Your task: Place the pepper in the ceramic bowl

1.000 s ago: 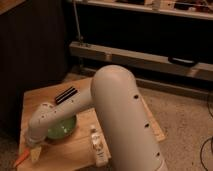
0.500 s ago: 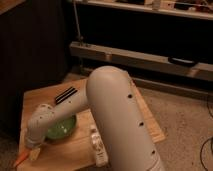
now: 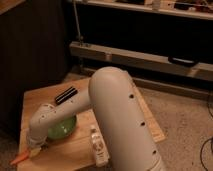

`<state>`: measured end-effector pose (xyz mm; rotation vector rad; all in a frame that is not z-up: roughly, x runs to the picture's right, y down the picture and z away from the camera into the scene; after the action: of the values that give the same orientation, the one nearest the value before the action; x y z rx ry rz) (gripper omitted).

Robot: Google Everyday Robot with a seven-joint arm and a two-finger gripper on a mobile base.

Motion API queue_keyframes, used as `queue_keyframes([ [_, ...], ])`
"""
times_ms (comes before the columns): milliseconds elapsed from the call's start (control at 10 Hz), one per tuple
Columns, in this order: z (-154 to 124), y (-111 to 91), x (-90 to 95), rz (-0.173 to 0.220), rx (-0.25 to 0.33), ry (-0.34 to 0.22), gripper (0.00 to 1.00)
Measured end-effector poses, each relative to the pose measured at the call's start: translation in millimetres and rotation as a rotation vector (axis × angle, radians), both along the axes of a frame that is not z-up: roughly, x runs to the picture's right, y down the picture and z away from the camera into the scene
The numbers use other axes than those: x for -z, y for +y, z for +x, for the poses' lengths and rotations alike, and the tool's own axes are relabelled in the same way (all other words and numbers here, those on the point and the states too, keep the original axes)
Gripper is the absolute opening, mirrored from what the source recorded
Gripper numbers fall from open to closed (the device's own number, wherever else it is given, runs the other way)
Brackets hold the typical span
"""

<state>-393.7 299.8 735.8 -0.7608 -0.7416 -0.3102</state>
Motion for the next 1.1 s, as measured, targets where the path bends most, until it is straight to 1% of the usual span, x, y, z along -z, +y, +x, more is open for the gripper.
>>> queue_keyframes([
  [200, 0, -19, 11.9, 0.004, -0.029, -0.016, 0.0],
  [400, 4, -50, 27.6, 0.021, -0.066, -0.022, 0.0],
  [500, 10, -70, 31.5, 0.037, -0.085, -0.011, 0.0],
  [600, 20, -87, 29.5, 0.05, -0.103, 0.006, 0.0],
  [700, 29, -99, 26.0, 0.056, -0.116, 0.023, 0.0],
  [800, 45, -112, 19.5, 0.055, -0.139, 0.047, 0.0],
  [1000, 78, -125, 5.1, 0.041, -0.183, 0.098, 0.0],
  [1100, 102, -129, -5.3, 0.033, -0.213, 0.134, 0.0],
])
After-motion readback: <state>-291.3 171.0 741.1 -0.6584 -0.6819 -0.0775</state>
